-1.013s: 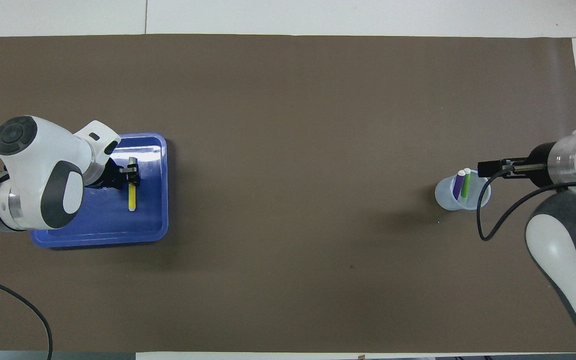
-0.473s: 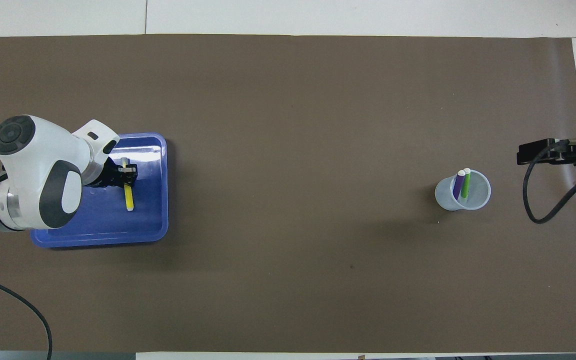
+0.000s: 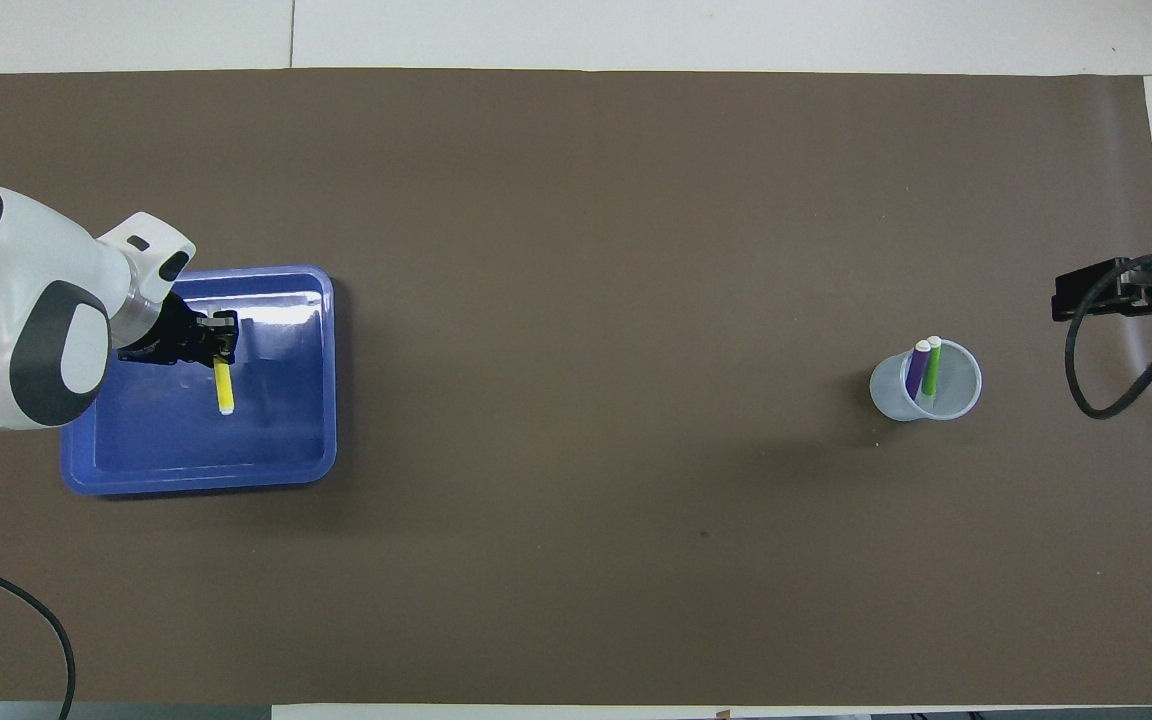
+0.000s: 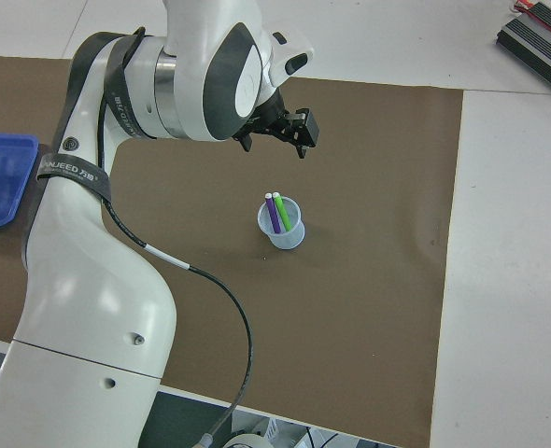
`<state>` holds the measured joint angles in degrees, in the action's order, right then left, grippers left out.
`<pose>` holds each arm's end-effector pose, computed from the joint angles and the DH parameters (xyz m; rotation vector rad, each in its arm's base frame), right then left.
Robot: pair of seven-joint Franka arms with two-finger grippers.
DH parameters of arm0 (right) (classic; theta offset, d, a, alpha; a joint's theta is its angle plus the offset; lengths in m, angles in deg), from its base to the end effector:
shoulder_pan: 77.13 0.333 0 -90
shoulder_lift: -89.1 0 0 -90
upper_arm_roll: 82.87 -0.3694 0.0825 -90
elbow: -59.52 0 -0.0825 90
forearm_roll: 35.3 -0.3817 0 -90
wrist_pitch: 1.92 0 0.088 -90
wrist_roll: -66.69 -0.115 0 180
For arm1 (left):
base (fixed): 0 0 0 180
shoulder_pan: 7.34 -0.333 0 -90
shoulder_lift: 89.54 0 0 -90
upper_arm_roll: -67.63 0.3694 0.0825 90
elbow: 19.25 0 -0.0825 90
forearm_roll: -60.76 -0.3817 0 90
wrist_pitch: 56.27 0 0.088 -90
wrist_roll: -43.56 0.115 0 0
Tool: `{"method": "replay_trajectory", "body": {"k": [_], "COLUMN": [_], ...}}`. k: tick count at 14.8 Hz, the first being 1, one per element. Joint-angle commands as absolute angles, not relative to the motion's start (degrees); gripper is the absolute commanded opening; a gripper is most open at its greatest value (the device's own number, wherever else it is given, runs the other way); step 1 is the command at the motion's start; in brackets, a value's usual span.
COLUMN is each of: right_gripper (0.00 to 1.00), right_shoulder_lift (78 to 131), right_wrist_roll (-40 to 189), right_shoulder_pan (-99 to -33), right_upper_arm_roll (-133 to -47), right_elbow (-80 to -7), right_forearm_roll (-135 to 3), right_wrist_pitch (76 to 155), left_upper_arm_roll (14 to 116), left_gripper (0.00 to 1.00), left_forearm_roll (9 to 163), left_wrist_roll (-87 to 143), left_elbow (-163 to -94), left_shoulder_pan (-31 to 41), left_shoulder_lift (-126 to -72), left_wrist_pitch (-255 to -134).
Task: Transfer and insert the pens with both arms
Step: 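Grasp the yellow pen in the tray with the left gripper, then lift the yellow pen with the left gripper while the right gripper approaches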
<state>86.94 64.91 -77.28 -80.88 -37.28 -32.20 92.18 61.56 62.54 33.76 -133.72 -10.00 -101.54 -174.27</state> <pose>0.5420 -0.0265 0.6409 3.0874 -0.0992 -0.0148 0.5826 -0.0340 0.3906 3.0951 0.1996 -0.2353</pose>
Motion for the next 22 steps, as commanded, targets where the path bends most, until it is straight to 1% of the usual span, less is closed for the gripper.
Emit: {"method": "replay_trajectory", "body": {"k": [1,3,5,8,9,11,13,15,18,22], "right_gripper": [1.00,1.00,1.00,1.00,1.00,1.00,1.00,1.00,1.00,1.00], "right_shoulder_lift": [87.2,87.2,87.1,86.9,86.6,86.6,86.6,86.6,86.6,86.6], "right_wrist_roll": [63.6,63.6,63.6,63.7,63.7,63.7,63.8,63.8,63.6,62.0], "right_shoulder_pan": [-77.4,-77.3,-77.2,-77.2,-77.2,-77.2,-77.3,-77.2,-77.2,-77.3], "right_upper_arm_roll": [-81.4,-81.5,-81.6,-81.6,-81.6,-81.7,-81.7,-81.7,-82.0,-85.0], "right_elbow": [-36.7,-36.8,-36.8,-36.8,-36.8,-36.8,-36.7,-36.7,-36.7,-36.5], "right_forearm_roll": [-31.2,-31.2,-31.4,-32.2,-32.3,-33.5,-34.6,-34.5,-34.5,-37.1], "right_wrist_pitch": [91.0,91.0,90.8,90.8,90.7,90.8,90.8,90.9,91.4,91.7], "left_upper_arm_roll": [61.6,61.7,61.7,61.3,60.7,59.7,59.5,59.3,59.3,59.3], "left_gripper": [0.00,0.00,0.00,0.00,0.00,0.00,0.00,0.00,0.00,0.00], "left_forearm_roll": [62.2,63.7,68.8,76.4,77.3,82.0,87.1,91.1,95.5,103.0], "left_wrist_roll": [33.5,33.0,29.5,15.0,7.5,-5.2,-12.7,-20.7,-31.5,-40.9], "left_elbow": [-130.5,-128.2,-124.8,-119.7,-119.2,-119.3,-119.7,-119.8,-119.8,-121.2], "left_shoulder_pan": [-10.1,-10.2,-11.0,-10.4,-10.0,-8.6,-7.6,-7.5,-6.5,-5.7], "left_shoulder_lift": [-100.5,-100.4,-100.0,-98.9,-98.0,-96.1,-93.1,-91.3,-89.5,-87.0], "left_wrist_pitch": [-168.7,-165.1,-160.5,-153.8,-152.6,-152.4,-152.4,-152.5,-153.1,-153.5]}}
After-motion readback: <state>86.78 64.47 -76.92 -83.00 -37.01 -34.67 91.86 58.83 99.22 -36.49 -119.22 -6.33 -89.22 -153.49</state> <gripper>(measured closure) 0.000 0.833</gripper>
